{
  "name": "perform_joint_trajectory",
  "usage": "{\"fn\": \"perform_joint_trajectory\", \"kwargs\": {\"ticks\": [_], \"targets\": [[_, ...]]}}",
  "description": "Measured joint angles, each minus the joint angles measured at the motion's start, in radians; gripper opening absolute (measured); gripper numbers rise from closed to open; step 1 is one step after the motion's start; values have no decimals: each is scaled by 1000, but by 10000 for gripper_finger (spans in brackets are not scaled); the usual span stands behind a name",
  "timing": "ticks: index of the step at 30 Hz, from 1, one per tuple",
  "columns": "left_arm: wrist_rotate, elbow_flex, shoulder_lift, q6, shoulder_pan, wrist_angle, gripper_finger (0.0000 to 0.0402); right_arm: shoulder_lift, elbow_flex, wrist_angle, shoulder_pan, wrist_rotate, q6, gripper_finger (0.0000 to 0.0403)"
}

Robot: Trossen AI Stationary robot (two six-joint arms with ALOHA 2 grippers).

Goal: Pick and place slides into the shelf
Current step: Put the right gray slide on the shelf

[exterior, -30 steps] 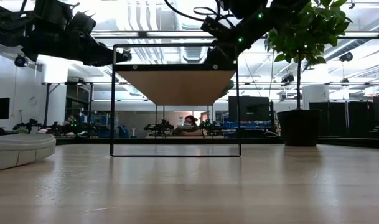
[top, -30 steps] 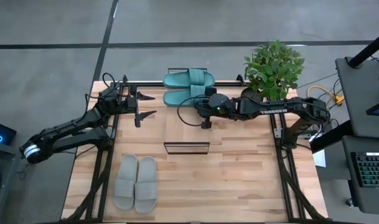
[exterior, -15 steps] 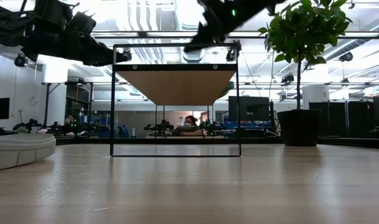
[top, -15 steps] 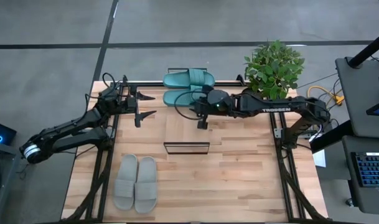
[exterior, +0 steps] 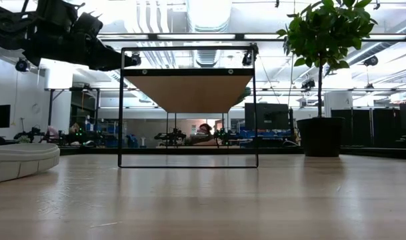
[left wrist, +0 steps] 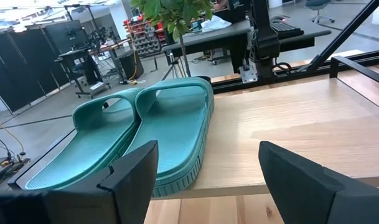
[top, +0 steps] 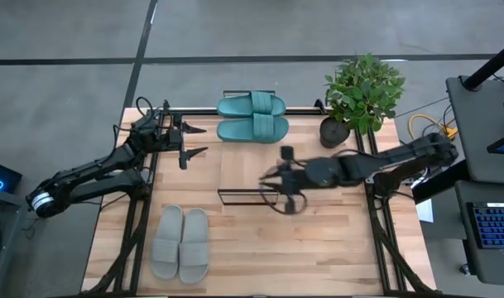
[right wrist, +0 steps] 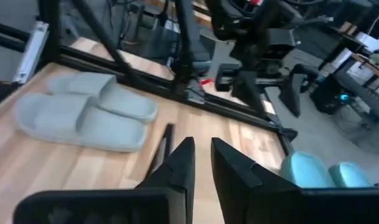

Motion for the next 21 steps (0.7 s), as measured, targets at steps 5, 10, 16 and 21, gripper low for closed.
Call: {"fn": "perform_joint_trajectory", "kwargs": {"ticks": [5,10,16,21], "targets": [[0,0,0,-1,0,1,262,-161,-221,150,60,152,5,33],[0,0,0,-2,0,0,262,-325,-507,454,52,98,-21,33],[0,0,0,-1,0,2,262,-397,-805,846,-16,28,-36,33],[0,0,0,-2,0,16,262,-386,-932,1040,-67,26,-48,33]]}}
